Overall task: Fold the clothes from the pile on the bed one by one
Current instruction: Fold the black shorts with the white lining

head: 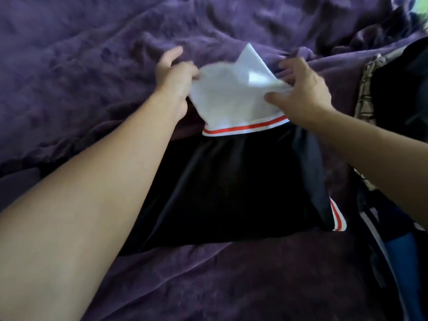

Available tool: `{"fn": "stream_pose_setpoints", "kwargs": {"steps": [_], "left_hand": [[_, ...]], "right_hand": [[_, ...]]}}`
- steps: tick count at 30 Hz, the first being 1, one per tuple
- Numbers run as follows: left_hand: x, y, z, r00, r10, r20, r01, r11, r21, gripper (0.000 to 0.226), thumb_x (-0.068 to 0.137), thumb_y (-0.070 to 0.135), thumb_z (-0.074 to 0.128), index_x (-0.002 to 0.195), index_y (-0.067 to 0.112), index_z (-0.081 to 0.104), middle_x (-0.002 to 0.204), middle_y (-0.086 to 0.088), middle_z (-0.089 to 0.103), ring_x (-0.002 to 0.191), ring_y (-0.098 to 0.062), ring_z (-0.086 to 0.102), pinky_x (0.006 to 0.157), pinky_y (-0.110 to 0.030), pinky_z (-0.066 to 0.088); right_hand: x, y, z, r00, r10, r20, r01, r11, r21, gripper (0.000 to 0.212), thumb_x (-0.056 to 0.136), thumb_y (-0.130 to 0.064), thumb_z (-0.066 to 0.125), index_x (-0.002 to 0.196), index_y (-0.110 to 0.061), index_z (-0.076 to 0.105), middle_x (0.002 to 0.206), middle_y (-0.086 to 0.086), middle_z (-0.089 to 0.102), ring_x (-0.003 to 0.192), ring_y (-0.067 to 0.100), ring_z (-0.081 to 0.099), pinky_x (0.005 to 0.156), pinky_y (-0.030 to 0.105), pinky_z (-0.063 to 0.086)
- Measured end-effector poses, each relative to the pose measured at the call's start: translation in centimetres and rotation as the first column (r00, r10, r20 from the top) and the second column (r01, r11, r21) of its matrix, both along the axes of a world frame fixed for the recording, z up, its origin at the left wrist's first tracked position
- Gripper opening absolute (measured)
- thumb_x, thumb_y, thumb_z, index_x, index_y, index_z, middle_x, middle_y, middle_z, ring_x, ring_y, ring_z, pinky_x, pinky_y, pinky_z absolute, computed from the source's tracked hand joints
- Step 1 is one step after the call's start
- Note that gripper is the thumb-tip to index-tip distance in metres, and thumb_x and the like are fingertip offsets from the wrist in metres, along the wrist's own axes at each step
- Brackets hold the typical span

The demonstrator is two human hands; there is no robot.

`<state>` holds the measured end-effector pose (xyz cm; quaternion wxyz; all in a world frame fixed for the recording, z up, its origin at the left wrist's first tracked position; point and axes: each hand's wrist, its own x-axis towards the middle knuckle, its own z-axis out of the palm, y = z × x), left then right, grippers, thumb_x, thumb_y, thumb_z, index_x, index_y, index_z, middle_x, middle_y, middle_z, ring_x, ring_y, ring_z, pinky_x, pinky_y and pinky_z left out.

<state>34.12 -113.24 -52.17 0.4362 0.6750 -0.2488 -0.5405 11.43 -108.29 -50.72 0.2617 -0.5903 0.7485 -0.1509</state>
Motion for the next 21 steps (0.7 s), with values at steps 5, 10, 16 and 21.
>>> {"fn": "stream_pose_setpoints", "kwargs": {"steps": [5,10,16,21], "left_hand": [[0.0,1.9,-1.5,0.941,-0.334,0.054,0.292,0.883,0.368,0.060,0.069,0.032,0.081,0.120,0.017,0.051,0.107,0.000,0.067,0.092,-0.019,0.066,0.063,-0.031,0.050],[-1.4,0.3,-1.0,0.973,-0.190,0.127,0.170,0.973,0.157,0.057,0.067,-0.001,0.072,0.119,0.014,0.056,0.110,-0.004,0.065,0.099,-0.021,0.065,0.085,-0.033,0.055],[1.7,4.9,1.7,0.802,-0.384,0.458,0.469,0.879,-0.083,0.033,0.066,-0.010,0.057,0.078,0.019,0.067,0.079,0.000,0.063,0.073,-0.010,0.055,0.067,-0.025,0.045],[3.3,13.7,0.3,0.143,-0.542,0.828,0.811,0.544,0.216,0.038,0.067,-0.001,0.060,0.099,0.016,0.072,0.115,-0.007,0.058,0.107,-0.029,0.051,0.092,-0.038,0.042]], "right_hand": [[1.1,-1.7,-1.4,0.994,-0.111,-0.012,0.111,0.971,0.211,0.069,0.068,-0.055,0.073,0.124,-0.017,0.054,0.121,0.005,0.062,0.112,0.029,0.057,0.092,0.037,0.045],[1.8,-5.4,0.1,0.870,-0.319,0.377,0.186,0.919,0.348,0.023,0.072,-0.021,0.076,0.089,-0.015,0.060,0.083,-0.002,0.059,0.065,0.008,0.055,0.046,0.015,0.046],[0.0,0.6,3.3,0.932,0.272,0.237,-0.239,0.958,-0.161,0.015,0.068,-0.006,0.062,0.081,-0.003,0.070,0.076,-0.004,0.056,0.070,0.007,0.051,0.063,0.027,0.043],[-4.4,8.2,1.3,0.775,0.569,-0.276,-0.574,0.816,0.072,0.032,0.070,0.004,0.058,0.086,-0.018,0.075,0.121,-0.002,0.063,0.122,0.030,0.048,0.095,0.043,0.035]]}}
